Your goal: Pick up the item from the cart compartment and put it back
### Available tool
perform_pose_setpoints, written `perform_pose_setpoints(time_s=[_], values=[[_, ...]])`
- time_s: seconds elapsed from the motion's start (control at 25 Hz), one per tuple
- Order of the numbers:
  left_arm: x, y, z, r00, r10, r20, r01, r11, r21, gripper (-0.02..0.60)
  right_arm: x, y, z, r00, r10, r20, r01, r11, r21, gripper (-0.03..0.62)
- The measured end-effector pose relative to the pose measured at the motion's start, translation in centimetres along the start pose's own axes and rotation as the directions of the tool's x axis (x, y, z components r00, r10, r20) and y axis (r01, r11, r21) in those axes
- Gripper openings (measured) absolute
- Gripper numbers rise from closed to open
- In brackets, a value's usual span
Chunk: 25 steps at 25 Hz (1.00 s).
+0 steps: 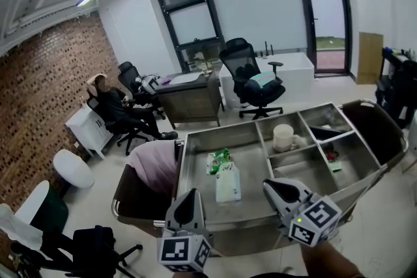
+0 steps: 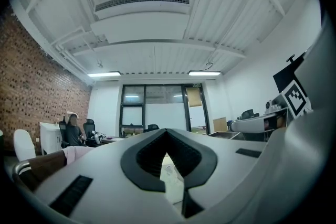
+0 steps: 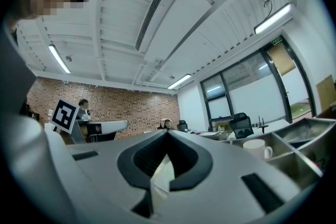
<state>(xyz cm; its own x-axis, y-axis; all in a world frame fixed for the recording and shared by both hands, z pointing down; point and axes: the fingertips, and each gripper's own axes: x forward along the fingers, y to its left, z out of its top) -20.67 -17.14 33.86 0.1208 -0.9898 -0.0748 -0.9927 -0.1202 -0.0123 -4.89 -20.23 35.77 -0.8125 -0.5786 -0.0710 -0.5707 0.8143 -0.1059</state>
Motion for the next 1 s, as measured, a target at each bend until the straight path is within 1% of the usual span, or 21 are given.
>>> perform_pose_setpoints(time_s=[0.2, 0.32, 0.48, 0.72, 1.0], values=[[0.1, 0.2, -0.9, 1.000, -0.007, 0.003, 0.007, 1.000, -0.001, 0.000, 0.0, 0.1, 0.0, 1.000, -0.004, -0.004, 0.004, 1.000, -0.019, 0.011], [0.3, 0.0, -0.7, 1.000, -0.010, 0.009, 0.010, 1.000, 0.002, -0.001, 0.1, 0.0, 0.1, 1.000, -0.005, -0.008, 0.005, 1.000, -0.021, 0.011], [0.5, -0.6, -0.2, 1.000, -0.018, -0.007, 0.018, 1.000, 0.006, 0.000, 0.2, 0.4, 0.1, 1.000, 0.006, -0.015, -0.006, 1.000, -0.023, 0.011], [1.0, -1.0, -1.2, 0.999, -0.032, -0.014, 0.032, 0.999, 0.003, 0.000, 0.0, -0.2, 0.1, 1.000, -0.008, -0.013, 0.007, 1.000, -0.021, 0.011], [1.2, -1.5, -0.8, 0.999, -0.039, -0.023, 0.039, 0.999, 0.007, 0.000, 0.1, -0.4, 0.0, 1.000, -0.014, -0.011, 0.013, 1.000, -0.016, 0.011]])
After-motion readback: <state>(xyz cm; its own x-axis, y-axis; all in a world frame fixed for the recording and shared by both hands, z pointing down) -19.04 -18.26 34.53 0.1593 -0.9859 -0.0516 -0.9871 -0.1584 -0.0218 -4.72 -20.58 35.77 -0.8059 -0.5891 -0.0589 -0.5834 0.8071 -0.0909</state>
